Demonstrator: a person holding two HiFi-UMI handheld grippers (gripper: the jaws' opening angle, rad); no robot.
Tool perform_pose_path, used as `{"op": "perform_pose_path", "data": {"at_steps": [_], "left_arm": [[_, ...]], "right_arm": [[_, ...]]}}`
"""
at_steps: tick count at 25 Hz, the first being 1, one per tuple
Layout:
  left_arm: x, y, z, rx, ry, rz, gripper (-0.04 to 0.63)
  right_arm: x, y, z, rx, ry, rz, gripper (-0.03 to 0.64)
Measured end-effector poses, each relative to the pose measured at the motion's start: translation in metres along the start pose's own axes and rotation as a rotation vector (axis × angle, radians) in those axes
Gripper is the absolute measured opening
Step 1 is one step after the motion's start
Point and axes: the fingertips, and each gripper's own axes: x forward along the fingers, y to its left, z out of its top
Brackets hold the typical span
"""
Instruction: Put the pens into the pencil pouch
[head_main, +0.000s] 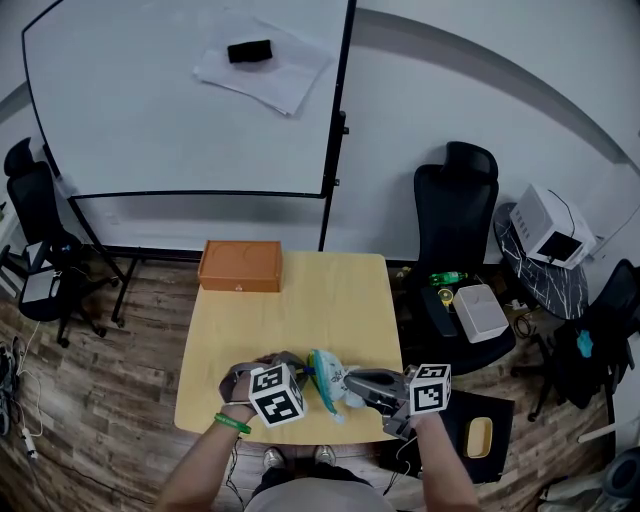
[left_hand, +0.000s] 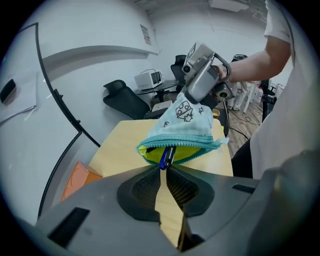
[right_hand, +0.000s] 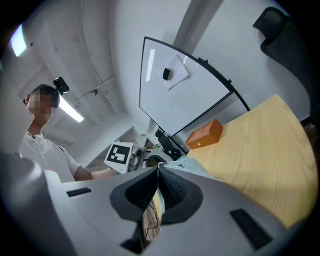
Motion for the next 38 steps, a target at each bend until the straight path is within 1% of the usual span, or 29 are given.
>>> {"op": "perform_pose_path", "data": {"at_steps": [2,3,4,6,8,10,13,17,20,22,25,28,30,32,38], "left_arm": [[0.005,-0.002,-0.002,0.013,0.018,-0.001,0.043],[0.006,-0.002,-0.003,0.005,0.018,-0.002,0.043],[0.007,-0.002,-0.004,-0.016,0.01,-0.006,0.043],[0.007,0.001,-0.003,-0.087,-0.025,-0.021,0.043],[0.007,0.001,-0.002,-0.136,-0.055,-0.032,0.044],[0.009,-0.003,-0.002,-0.147,-0.063,-0.036,0.044],[0.02,-0.013,-0.005,-0.158,-0.057,-0.052,0.044],[0.035,-0.024,-0.008,-0.182,-0.044,-0.073,0.044],[0.044,-0.022,-0.009,-0.211,-0.037,-0.063,0.043],[0.051,-0.018,-0.011,-0.243,-0.034,-0.051,0.044],[0.063,-0.014,-0.015,-0.293,-0.034,-0.045,0.044],[0.073,-0.014,-0.02,-0.322,-0.024,-0.051,0.044],[0.079,-0.015,-0.025,-0.335,-0.012,-0.061,0.043],[0.084,-0.017,-0.03,-0.348,-0.003,-0.066,0.043],[0.088,-0.024,-0.04,-0.385,-0.002,-0.091,0.043]], "right_arm": [[0.001,0.002,-0.002,-0.003,0.01,0.011,0.008],[0.002,0.005,-0.003,-0.005,0.012,0.022,0.008],[0.002,0.007,-0.003,-0.006,0.01,0.038,0.008],[0.0,0.012,-0.002,-0.003,-0.006,0.073,0.008],[-0.002,0.01,-0.001,0.002,-0.018,0.068,0.008],[-0.004,0.001,-0.003,-0.002,-0.004,0.009,0.008],[-0.006,-0.014,-0.01,-0.035,0.063,-0.091,0.008],[-0.005,-0.027,-0.018,-0.081,0.153,-0.166,0.008],[-0.003,-0.038,-0.021,-0.122,0.204,-0.231,0.008],[-0.003,-0.049,-0.023,-0.176,0.252,-0.302,0.008],[0.0,-0.064,-0.028,-0.286,0.331,-0.413,0.008],[0.004,-0.075,-0.029,-0.378,0.374,-0.492,0.008],[0.007,-0.083,-0.03,-0.415,0.395,-0.531,0.009],[0.01,-0.09,-0.035,-0.43,0.417,-0.553,0.008],[0.012,-0.107,-0.05,-0.399,0.441,-0.595,0.009]]}}
